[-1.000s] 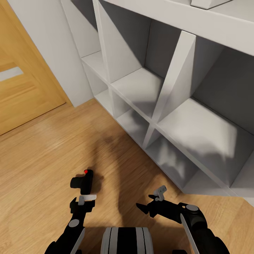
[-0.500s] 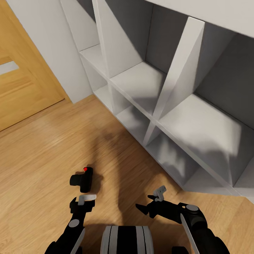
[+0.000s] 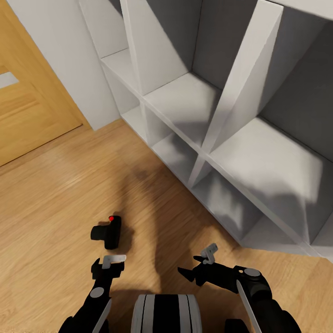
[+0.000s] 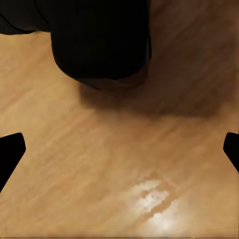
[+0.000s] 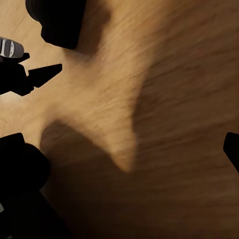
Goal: Attach the digital camera to the camera tripod in the bedroom.
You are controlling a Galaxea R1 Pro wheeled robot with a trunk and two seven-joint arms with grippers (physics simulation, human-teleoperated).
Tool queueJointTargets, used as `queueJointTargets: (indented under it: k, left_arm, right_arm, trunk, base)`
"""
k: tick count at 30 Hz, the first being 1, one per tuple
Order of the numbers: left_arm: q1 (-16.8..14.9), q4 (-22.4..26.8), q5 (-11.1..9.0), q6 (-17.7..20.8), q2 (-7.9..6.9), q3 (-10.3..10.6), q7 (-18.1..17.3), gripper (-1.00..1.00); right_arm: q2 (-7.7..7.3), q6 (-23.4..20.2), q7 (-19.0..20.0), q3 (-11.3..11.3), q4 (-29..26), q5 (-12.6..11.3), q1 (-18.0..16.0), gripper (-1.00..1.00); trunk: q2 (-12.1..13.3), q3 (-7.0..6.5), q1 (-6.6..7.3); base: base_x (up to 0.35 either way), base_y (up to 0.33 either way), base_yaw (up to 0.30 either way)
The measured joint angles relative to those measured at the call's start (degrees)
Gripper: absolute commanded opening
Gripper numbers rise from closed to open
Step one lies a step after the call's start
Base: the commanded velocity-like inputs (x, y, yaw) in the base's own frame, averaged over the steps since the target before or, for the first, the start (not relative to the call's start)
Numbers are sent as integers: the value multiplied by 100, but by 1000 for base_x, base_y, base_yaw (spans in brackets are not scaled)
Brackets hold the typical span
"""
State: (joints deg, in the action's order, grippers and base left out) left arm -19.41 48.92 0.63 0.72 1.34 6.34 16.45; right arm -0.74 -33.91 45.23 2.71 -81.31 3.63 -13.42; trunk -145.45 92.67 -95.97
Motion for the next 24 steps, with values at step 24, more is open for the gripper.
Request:
queueJointTargets:
  k: [24]
  left_arm:
    - [0, 12, 16, -22, 0, 5, 13, 100]
  right_arm:
    - [-4, 0, 392, -8, -7, 3, 0, 100]
  trunk:
    - [-12, 200, -23]
  base:
    - [0, 0, 0]
